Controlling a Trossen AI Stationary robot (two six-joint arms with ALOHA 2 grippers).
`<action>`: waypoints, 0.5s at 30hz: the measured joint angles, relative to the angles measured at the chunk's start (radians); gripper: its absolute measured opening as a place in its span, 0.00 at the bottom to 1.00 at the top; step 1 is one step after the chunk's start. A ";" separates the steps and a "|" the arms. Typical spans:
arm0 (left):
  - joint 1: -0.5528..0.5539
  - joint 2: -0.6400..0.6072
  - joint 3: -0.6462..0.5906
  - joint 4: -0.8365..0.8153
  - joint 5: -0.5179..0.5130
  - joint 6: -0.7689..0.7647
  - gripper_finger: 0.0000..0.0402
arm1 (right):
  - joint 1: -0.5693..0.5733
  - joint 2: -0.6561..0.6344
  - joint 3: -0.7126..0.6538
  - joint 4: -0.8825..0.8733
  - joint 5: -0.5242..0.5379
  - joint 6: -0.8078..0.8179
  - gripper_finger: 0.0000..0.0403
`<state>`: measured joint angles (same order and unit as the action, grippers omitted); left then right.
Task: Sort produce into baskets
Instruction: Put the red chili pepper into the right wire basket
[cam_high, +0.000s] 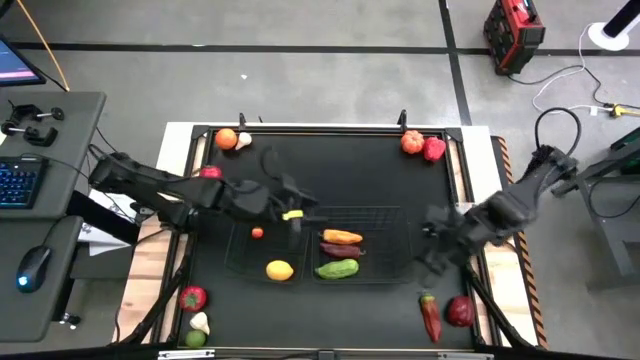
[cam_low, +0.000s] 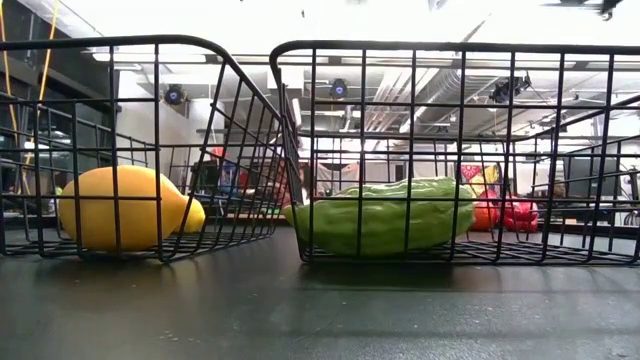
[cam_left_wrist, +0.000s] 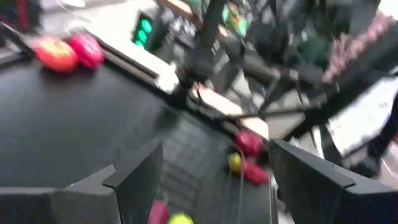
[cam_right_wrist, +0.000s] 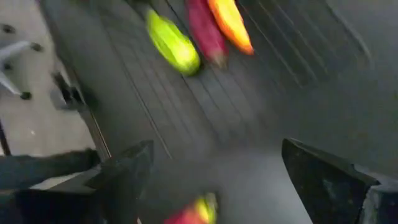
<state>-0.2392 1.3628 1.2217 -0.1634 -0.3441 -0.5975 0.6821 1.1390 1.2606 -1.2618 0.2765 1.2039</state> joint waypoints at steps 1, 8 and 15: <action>0.002 -0.017 0.000 0.002 -0.024 -0.001 0.70 | 0.041 -0.012 0.000 -0.054 0.001 0.076 0.86; 0.025 -0.110 0.000 0.002 -0.125 -0.027 0.70 | 0.211 -0.002 -0.028 -0.127 -0.152 0.409 0.86; 0.024 -0.132 0.000 0.003 -0.154 -0.038 0.70 | 0.249 0.065 -0.302 0.218 -0.454 0.507 0.86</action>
<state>-0.2150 1.2312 1.2217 -0.1600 -0.4976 -0.6357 0.9311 1.2035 0.9582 -1.0435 -0.1773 1.7112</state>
